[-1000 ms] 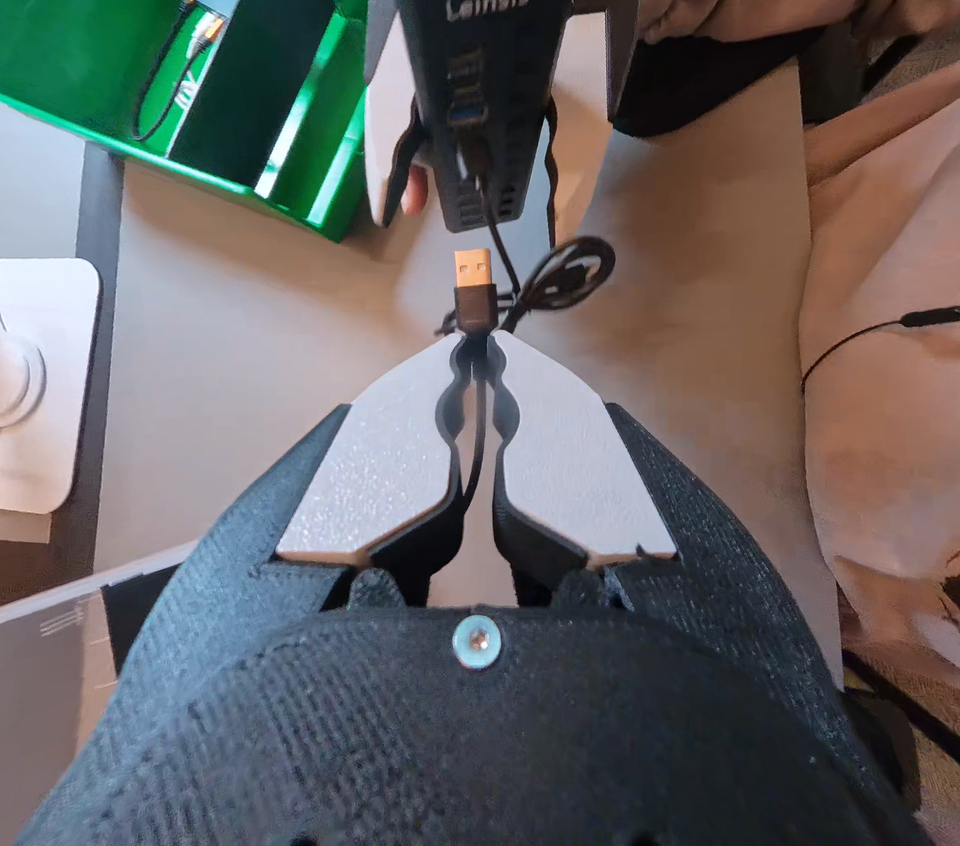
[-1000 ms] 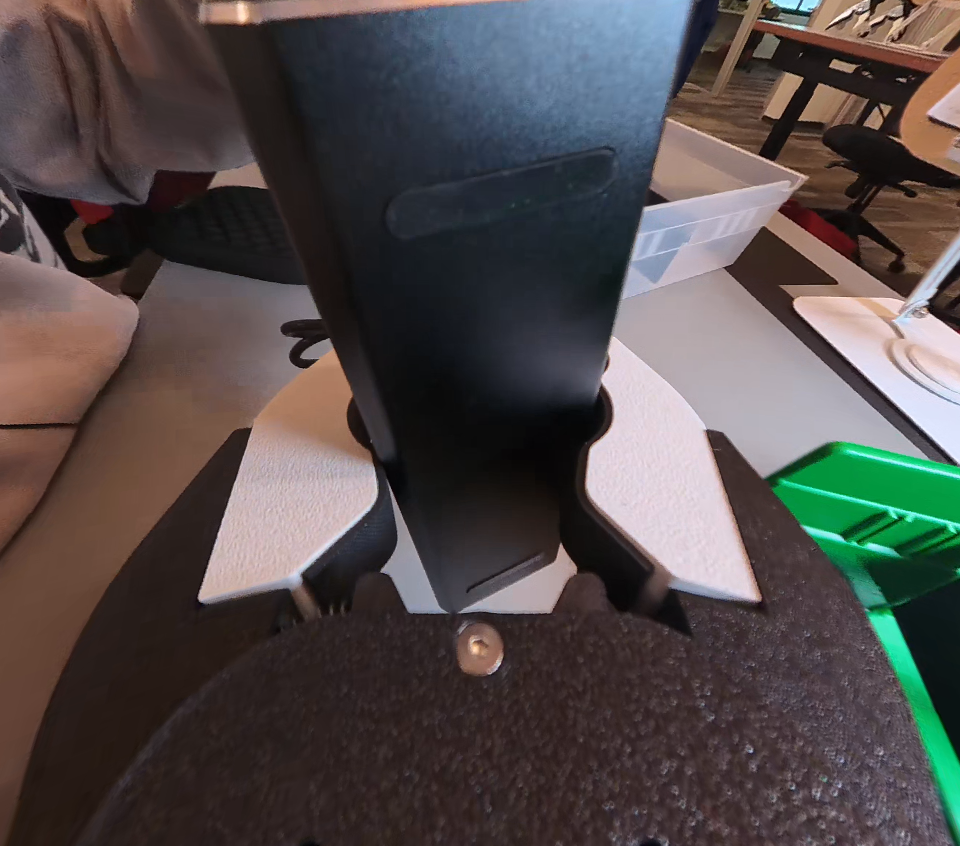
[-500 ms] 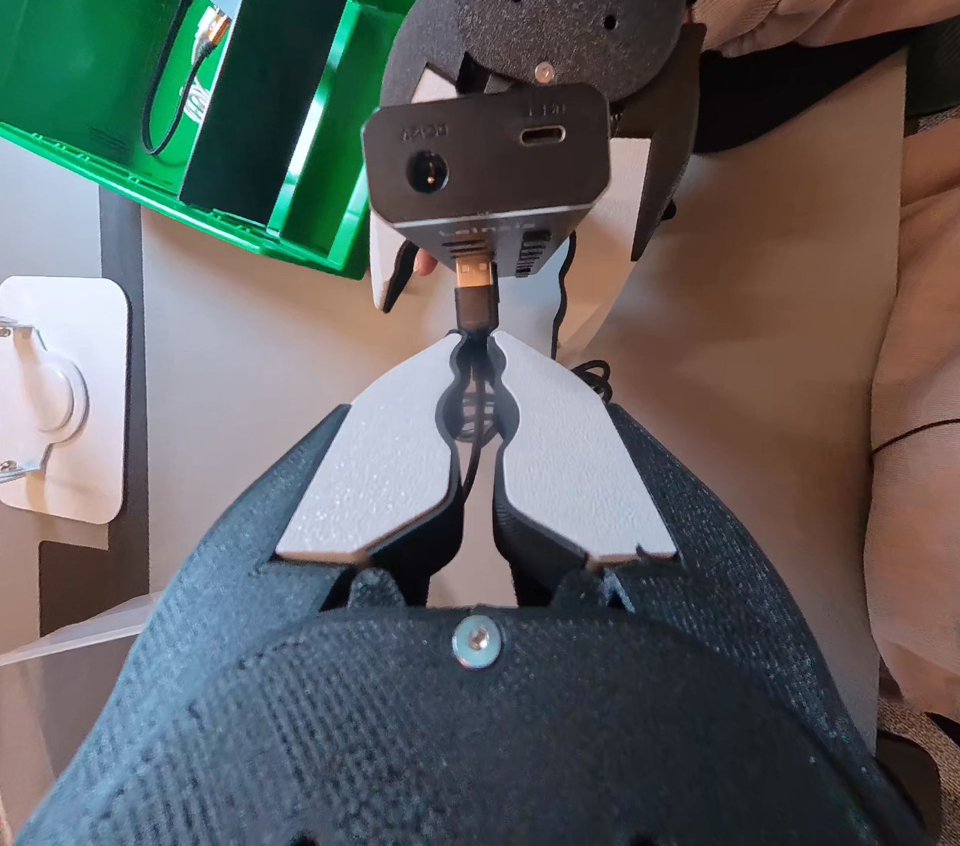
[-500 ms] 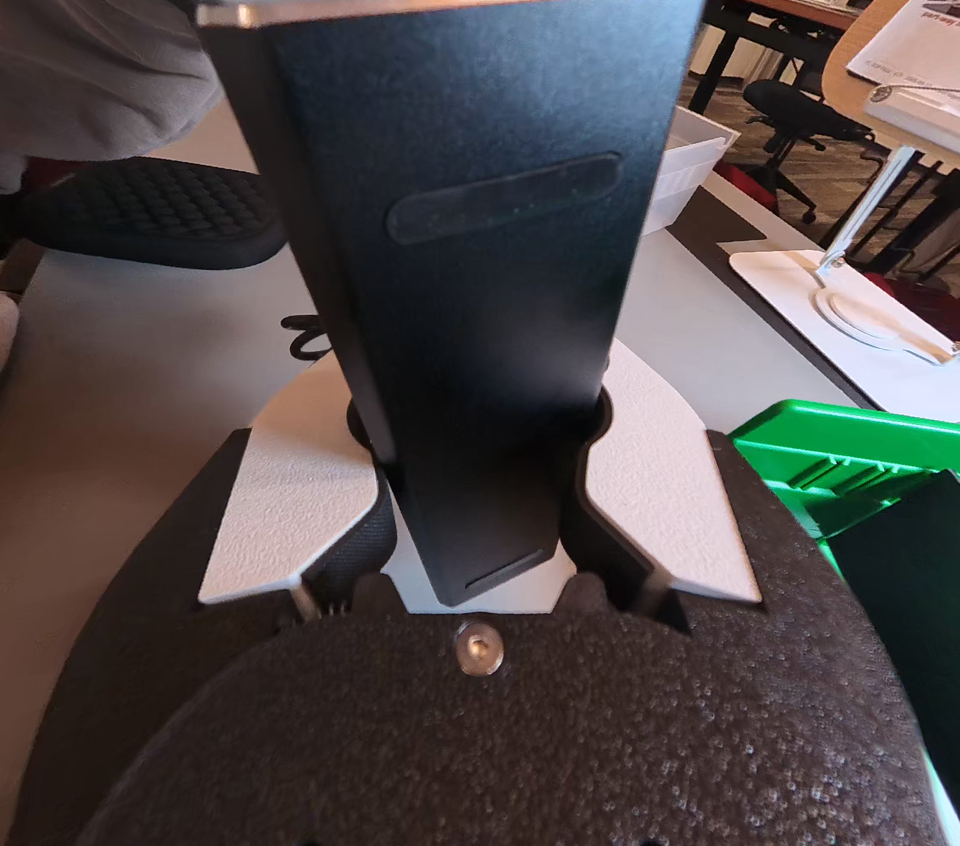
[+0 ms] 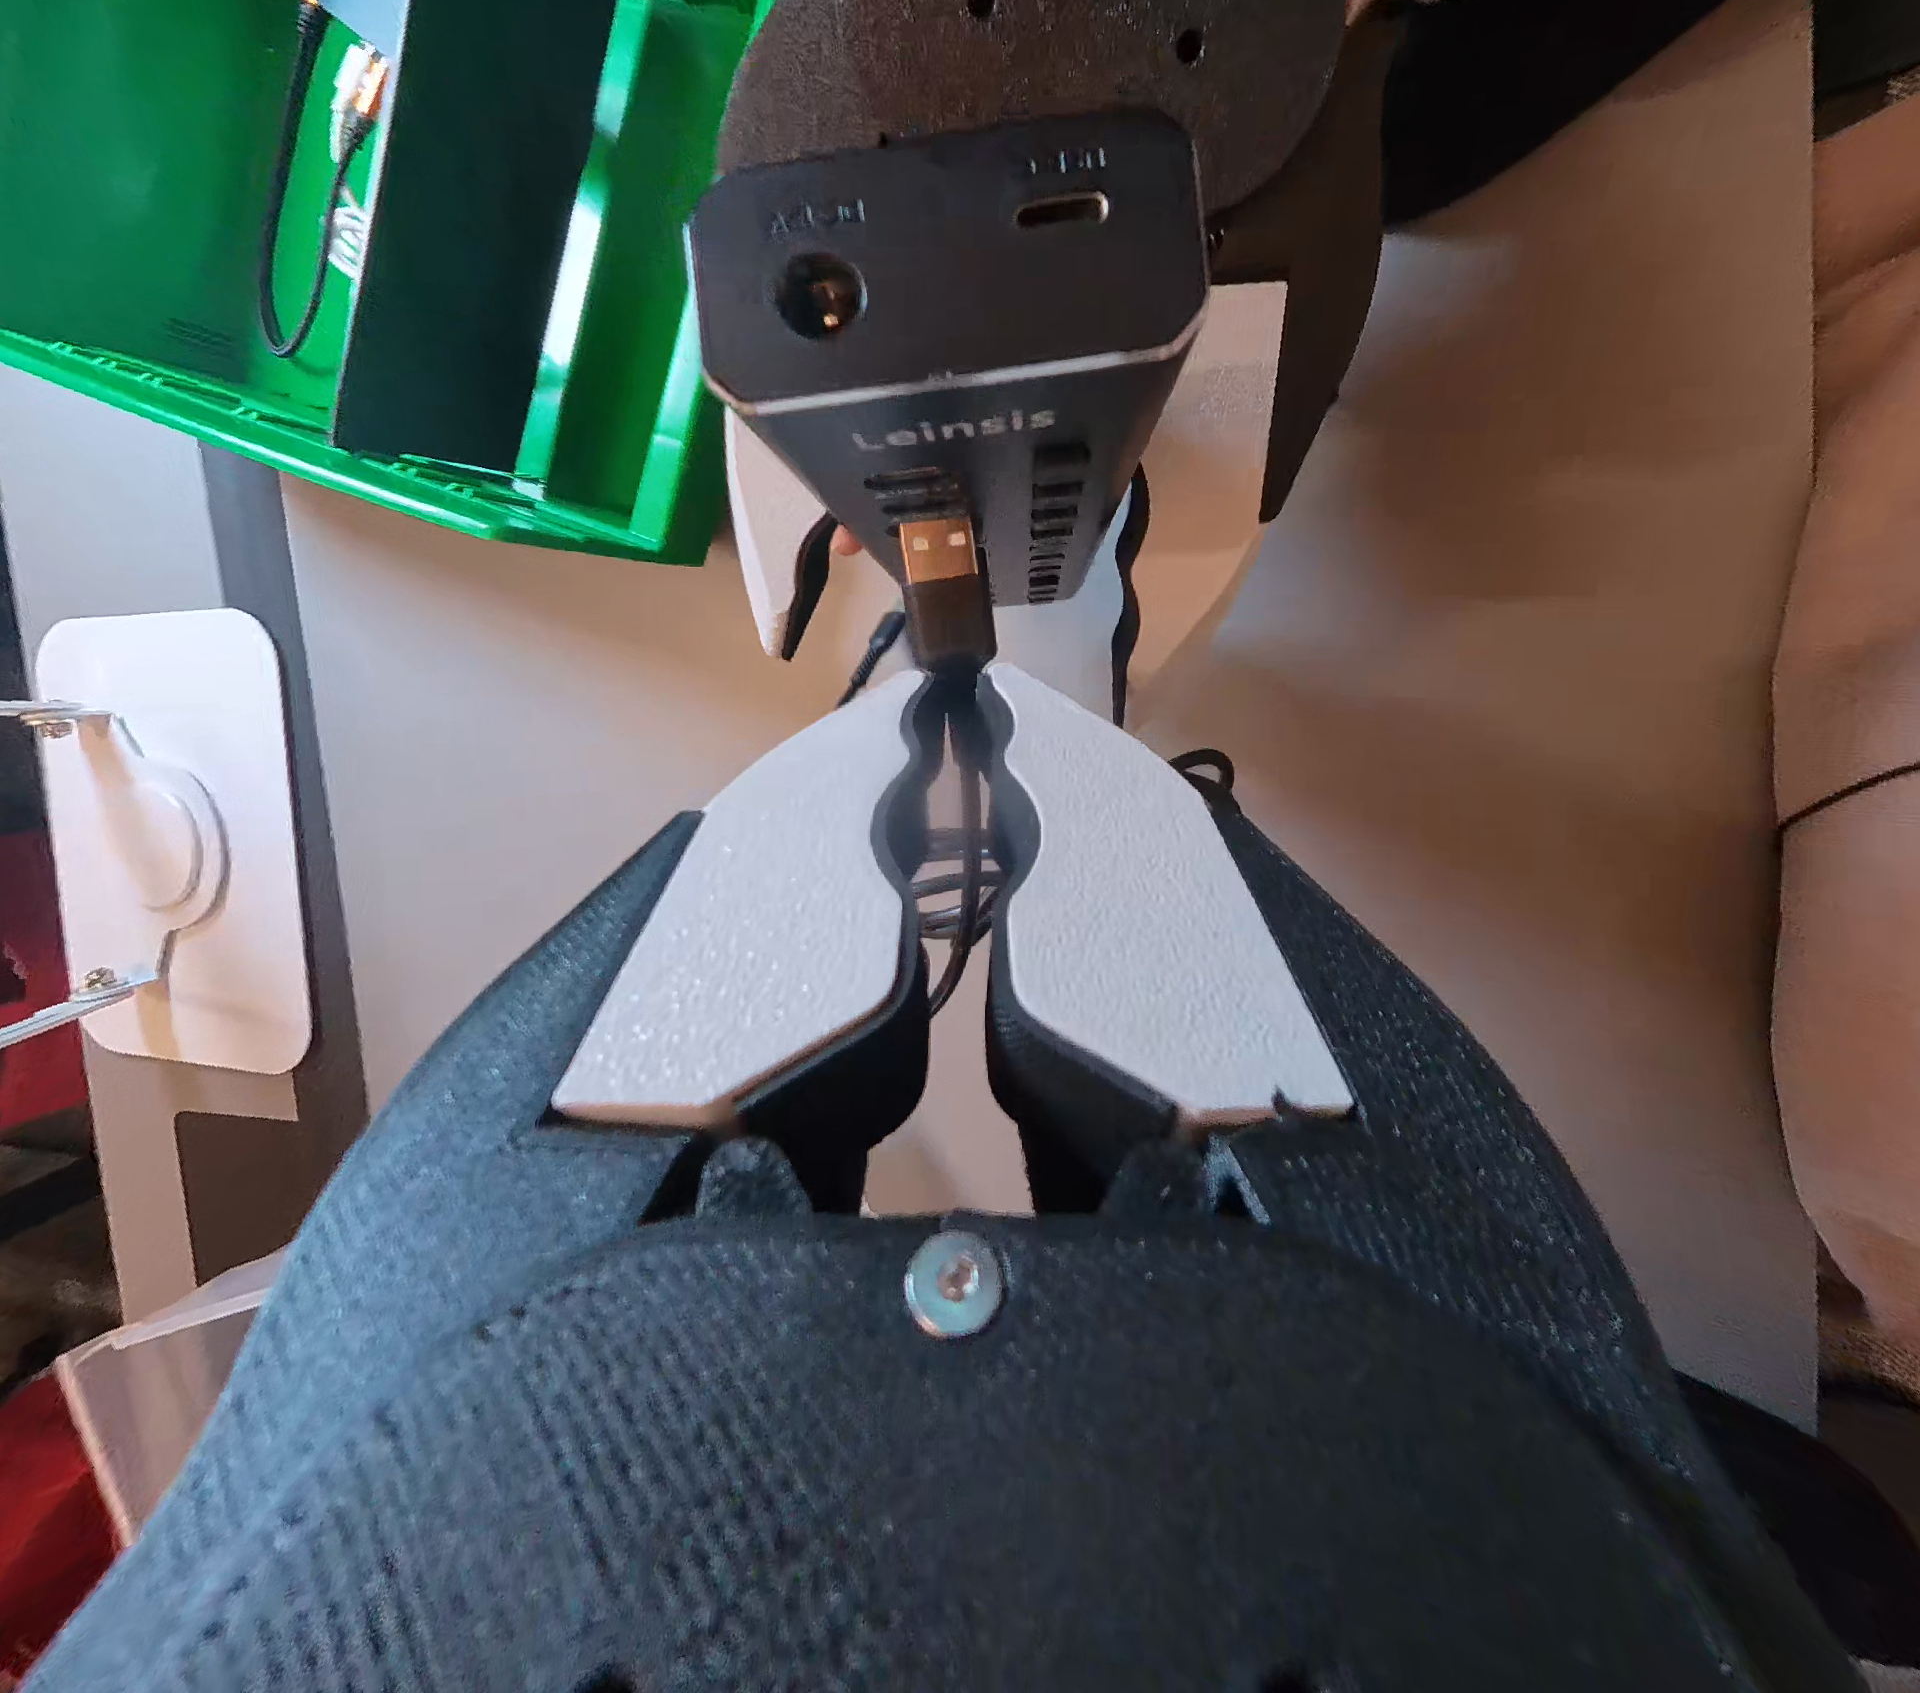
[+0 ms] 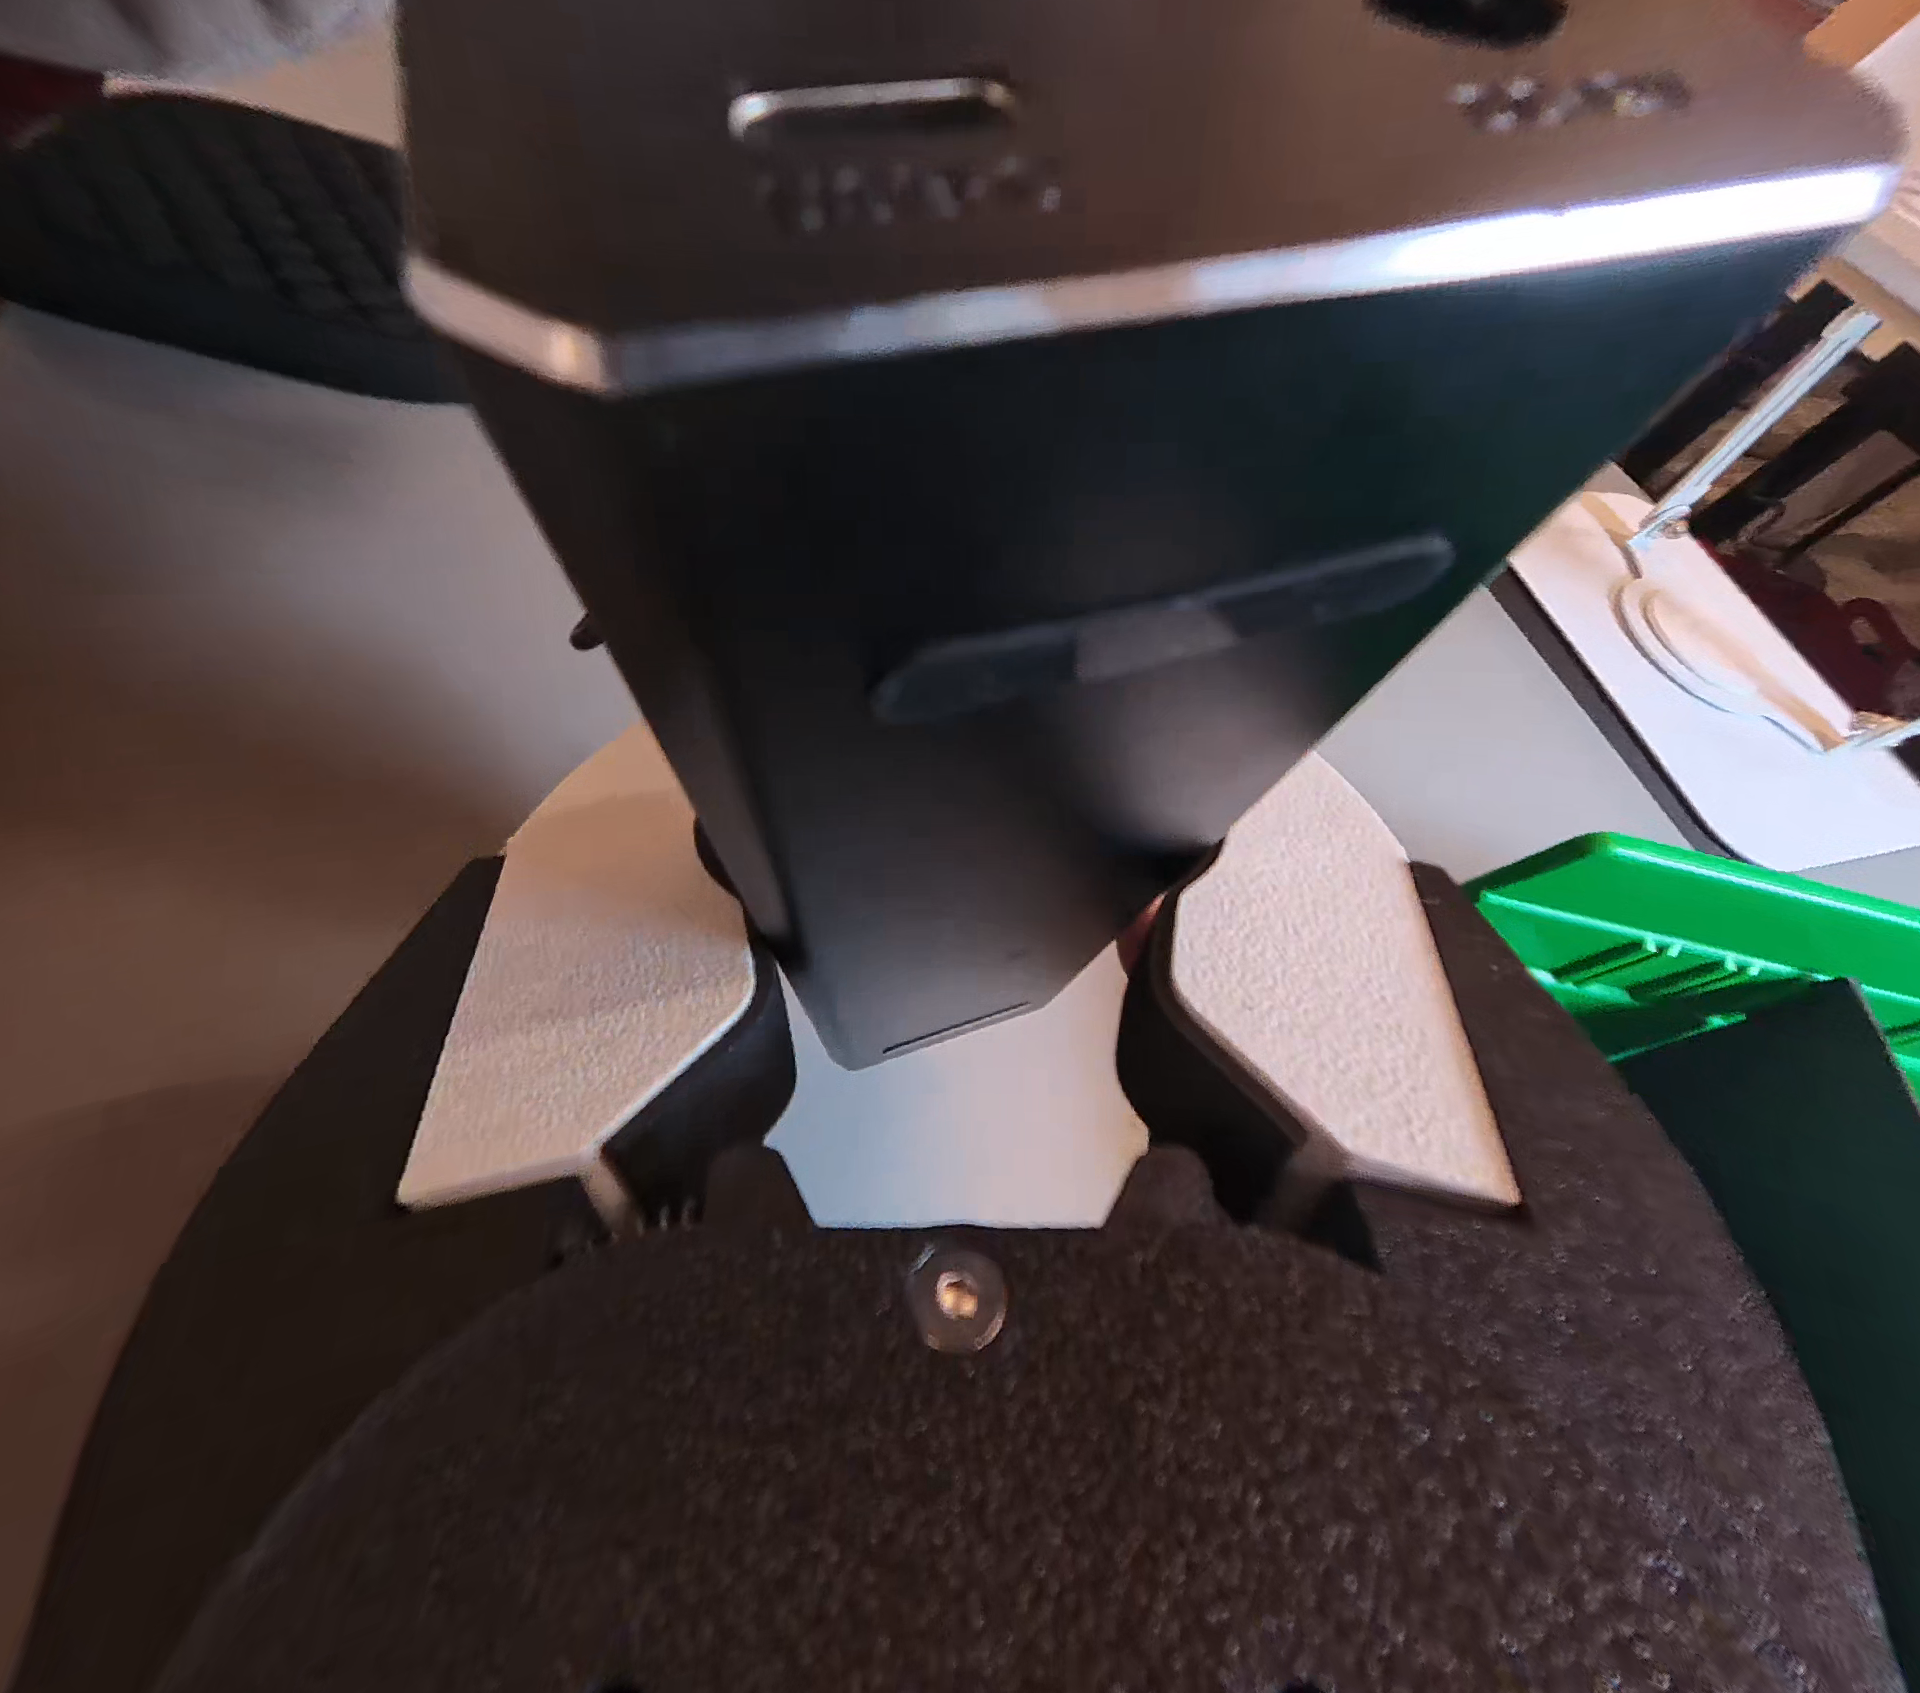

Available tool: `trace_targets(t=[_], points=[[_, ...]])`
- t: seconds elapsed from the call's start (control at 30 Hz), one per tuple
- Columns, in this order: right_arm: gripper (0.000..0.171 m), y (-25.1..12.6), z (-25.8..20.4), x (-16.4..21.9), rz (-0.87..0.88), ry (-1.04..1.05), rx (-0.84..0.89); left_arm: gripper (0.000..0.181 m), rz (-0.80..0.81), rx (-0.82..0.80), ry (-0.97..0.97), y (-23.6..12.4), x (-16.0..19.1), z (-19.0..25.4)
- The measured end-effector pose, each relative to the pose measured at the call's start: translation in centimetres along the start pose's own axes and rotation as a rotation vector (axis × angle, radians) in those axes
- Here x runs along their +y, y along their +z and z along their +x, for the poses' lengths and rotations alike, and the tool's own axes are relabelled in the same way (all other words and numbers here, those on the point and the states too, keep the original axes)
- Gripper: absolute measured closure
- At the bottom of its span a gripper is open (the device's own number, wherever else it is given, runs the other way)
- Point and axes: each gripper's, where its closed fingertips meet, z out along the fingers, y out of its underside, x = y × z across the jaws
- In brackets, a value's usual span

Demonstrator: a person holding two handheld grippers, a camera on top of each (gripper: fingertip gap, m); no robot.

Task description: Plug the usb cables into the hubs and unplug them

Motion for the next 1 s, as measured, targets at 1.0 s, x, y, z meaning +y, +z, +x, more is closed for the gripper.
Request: trace_targets(t=[1.0], points=[[0.092,-0.1,-1.3,-0.9,0.016,0.076,-0.107,0.175,0.405,0.016,-0.085,-1.1,-0.7,0.7]])
